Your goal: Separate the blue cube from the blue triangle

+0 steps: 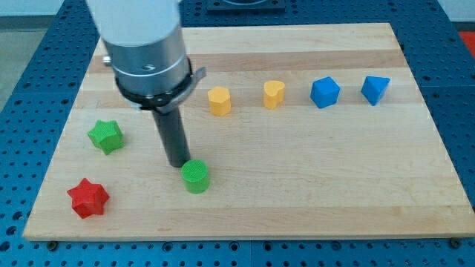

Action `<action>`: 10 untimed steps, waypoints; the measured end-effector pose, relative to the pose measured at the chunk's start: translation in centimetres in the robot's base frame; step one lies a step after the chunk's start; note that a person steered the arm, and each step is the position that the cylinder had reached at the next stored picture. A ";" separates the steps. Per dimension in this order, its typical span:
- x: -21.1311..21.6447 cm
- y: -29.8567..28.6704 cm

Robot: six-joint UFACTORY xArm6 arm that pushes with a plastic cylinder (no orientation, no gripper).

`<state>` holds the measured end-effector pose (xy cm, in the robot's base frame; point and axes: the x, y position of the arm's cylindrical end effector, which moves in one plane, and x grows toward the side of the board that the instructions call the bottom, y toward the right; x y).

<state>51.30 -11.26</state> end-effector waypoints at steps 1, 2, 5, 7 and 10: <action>0.3 -0.3; 2.5 -0.3; 2.7 4.8; 2.3 7.6; 0.8 9.7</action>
<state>52.11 -1.57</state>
